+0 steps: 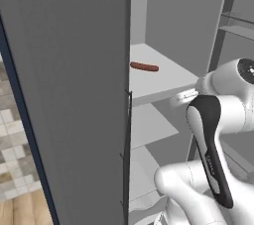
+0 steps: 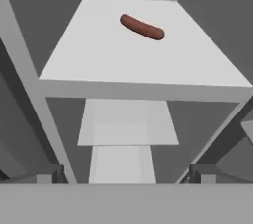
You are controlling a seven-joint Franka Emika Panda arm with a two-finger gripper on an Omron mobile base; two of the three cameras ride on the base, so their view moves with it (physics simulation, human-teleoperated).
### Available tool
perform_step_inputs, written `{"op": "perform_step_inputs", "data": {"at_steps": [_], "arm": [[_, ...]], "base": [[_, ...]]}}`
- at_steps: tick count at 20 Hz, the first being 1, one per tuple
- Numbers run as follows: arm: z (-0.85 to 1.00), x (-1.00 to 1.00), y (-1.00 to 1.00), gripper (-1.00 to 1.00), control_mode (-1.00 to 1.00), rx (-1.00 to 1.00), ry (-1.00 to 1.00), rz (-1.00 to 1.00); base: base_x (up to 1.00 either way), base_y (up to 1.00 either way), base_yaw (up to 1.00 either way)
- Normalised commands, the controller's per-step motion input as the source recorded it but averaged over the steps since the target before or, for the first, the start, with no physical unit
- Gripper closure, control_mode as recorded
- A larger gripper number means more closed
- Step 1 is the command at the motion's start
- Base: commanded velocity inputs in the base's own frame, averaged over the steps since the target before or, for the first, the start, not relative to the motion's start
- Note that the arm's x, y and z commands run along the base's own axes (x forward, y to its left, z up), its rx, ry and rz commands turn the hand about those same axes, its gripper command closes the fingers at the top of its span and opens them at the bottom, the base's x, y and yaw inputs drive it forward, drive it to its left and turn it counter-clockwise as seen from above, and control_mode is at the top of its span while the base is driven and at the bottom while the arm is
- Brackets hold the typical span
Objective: Move the hot dog bun to the plate on the dining table and place the condiment next to that plate. Then navigate to the fridge and take the sausage and place it on the plate as well.
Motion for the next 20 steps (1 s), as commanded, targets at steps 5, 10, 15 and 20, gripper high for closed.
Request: {"op": "perform_step_inputs", "data": {"at_steps": [5,10,15,20], "arm": [[0.48,0.68,-0.04,-1.0,-1.0,-0.21,0.0,0.12],[0.15,0.72,0.0,-1.0,-1.0,-0.23,0.0,0.01],[0.0,0.85,0.0,-1.0,-1.0,-0.09,0.0,0.04],[0.0,0.79,0.0,-1.0,-1.0,0.0,0.0,0.08]], "base": [[0.0,0.0,0.0],[0.0,0.0,0.0],[0.0,0.0,0.0],[0.0,0.0,0.0]]}}
